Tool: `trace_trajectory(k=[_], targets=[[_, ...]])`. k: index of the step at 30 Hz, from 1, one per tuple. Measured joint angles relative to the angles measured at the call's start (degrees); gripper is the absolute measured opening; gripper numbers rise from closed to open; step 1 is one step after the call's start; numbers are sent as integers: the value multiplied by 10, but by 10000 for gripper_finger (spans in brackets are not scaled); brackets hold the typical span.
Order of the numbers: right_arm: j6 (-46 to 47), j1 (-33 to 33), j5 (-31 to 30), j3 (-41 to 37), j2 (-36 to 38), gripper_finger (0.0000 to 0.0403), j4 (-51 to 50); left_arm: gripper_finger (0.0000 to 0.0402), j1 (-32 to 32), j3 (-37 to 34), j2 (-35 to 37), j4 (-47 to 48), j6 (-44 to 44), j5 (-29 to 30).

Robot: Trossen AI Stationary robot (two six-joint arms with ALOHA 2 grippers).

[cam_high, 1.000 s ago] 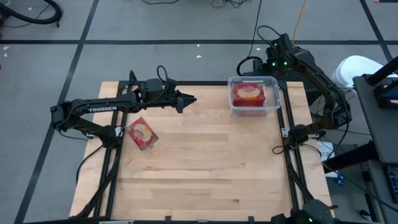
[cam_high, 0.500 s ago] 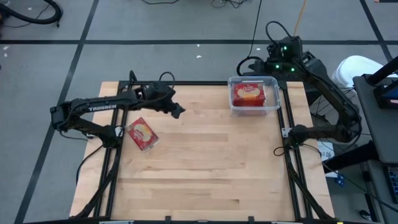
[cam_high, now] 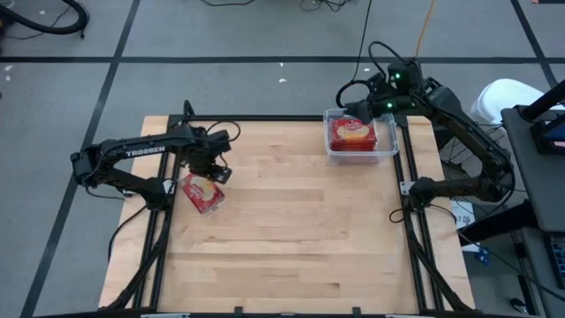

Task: Sort popcorn bags into baskets
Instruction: Put the popcorn bag into the transparent container

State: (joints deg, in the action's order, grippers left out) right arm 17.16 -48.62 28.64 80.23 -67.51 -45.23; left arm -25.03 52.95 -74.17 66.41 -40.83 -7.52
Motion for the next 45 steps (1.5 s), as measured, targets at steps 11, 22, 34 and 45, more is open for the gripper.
trace_trajectory(k=[11, 22, 34, 45], targets=[[-45, 6, 62, 0, 0, 174, -106, 161, 62, 0, 0, 9, -33, -1], [-89, 83, 60, 0, 15, 173, -121, 161, 82, -35, 0, 6, -99, -1], [-89, 129, 58, 0, 15, 173, -66, 161, 138, -104, -1, -26, -205, -20], [-64, 129, 19, 0, 15, 173, -41, 161, 162, -178, -1, -151, -223, -14]])
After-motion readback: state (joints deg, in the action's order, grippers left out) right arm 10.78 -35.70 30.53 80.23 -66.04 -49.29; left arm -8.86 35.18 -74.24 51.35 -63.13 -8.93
